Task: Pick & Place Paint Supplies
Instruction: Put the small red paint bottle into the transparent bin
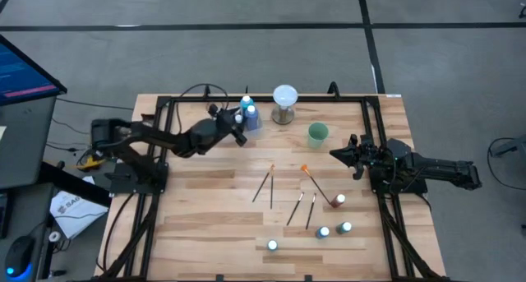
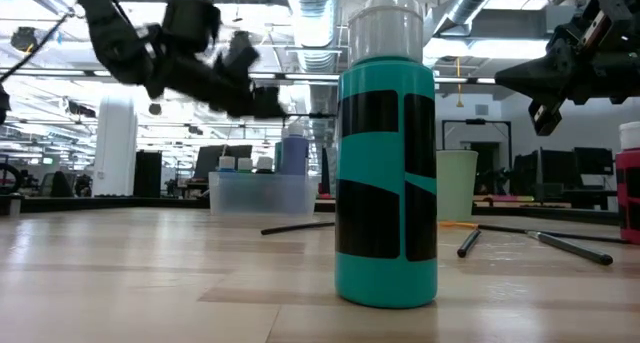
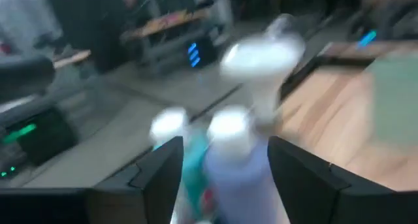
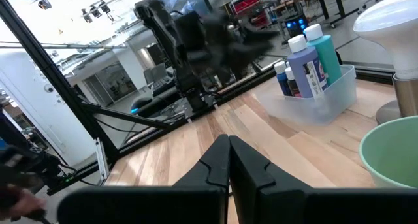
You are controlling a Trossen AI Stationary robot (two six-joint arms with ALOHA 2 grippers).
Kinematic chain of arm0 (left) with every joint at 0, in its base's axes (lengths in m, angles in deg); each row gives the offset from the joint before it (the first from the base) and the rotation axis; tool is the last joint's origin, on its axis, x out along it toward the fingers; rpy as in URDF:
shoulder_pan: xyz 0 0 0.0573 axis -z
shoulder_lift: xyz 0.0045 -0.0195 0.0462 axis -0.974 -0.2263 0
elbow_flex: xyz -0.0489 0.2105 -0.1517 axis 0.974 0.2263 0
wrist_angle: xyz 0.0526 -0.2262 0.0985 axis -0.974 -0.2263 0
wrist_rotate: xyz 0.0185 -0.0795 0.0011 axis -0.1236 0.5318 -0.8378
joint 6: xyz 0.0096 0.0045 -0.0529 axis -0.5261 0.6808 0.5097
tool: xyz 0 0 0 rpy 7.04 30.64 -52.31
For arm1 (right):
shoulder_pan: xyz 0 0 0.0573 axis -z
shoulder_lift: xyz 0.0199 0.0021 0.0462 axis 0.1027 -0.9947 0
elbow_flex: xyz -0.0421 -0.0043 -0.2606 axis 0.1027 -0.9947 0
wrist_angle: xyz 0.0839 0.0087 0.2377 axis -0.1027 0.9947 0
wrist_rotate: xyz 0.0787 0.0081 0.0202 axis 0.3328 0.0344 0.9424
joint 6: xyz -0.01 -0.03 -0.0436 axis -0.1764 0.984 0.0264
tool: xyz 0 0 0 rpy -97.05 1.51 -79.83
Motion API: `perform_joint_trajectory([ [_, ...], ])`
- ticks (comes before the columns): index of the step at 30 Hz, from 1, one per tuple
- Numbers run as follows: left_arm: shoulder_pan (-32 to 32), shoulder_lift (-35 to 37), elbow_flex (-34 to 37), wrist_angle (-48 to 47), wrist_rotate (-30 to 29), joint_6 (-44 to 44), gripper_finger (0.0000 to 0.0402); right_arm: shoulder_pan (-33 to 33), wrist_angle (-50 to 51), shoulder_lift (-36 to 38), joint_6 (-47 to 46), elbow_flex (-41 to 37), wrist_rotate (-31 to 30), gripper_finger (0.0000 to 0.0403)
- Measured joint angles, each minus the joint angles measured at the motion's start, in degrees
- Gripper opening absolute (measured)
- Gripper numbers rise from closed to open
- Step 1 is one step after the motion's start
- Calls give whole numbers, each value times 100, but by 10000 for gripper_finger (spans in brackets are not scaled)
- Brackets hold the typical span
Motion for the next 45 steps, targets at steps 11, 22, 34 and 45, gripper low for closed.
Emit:
perform_joint_trajectory([
  [11, 1185, 1026, -617, -127, 2367, 889, 255, 0, -50, 0, 0, 0, 0, 0],
  [22, 1781, 1710, -1165, -191, 2045, 1017, 257, -4, -1628, 2, -1238, 367, -2, 0],
  [34, 1780, 3412, -1016, -1903, 1793, 1153, 257, -4, -1587, 0, -1584, 992, 251, 0],
  [45, 1990, 1925, -1357, -2187, 2228, 1226, 257, 0, -613, -42, -36, 1571, 463, 34],
])
